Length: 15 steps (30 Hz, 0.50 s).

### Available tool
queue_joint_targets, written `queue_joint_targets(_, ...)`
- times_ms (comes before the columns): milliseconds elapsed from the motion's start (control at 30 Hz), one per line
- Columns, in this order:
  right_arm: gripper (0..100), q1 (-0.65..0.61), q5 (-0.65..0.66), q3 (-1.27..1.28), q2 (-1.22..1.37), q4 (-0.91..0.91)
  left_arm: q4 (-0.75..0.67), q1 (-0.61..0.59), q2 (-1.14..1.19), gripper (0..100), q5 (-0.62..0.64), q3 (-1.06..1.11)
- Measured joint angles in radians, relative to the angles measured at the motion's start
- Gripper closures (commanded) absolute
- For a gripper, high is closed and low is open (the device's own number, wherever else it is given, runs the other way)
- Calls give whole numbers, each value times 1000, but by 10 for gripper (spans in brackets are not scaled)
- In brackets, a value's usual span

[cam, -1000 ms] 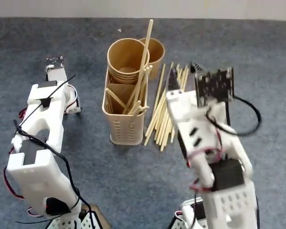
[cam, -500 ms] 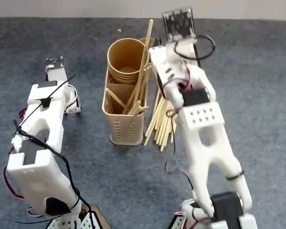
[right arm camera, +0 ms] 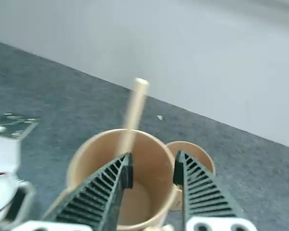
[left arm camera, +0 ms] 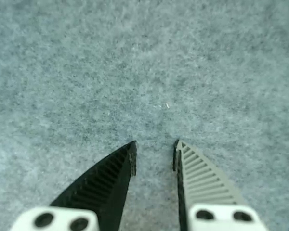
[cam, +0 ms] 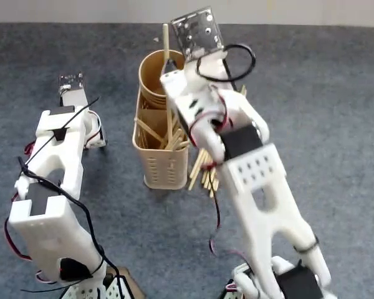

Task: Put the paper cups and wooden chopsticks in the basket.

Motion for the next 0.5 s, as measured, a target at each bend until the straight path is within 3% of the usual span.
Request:
queue_joint_targets(300, 850, -3, 0, -6, -307, 206, 0, 0, 0, 836, 0, 0)
queue_joint_targets(433, 850, 147, 0, 3, -348, 391, 8, -12, -12, 835, -2, -5)
queue_joint_targets(500, 850, 256, 0, 60, -333, 459, 84, -32, -31, 835, -18, -83)
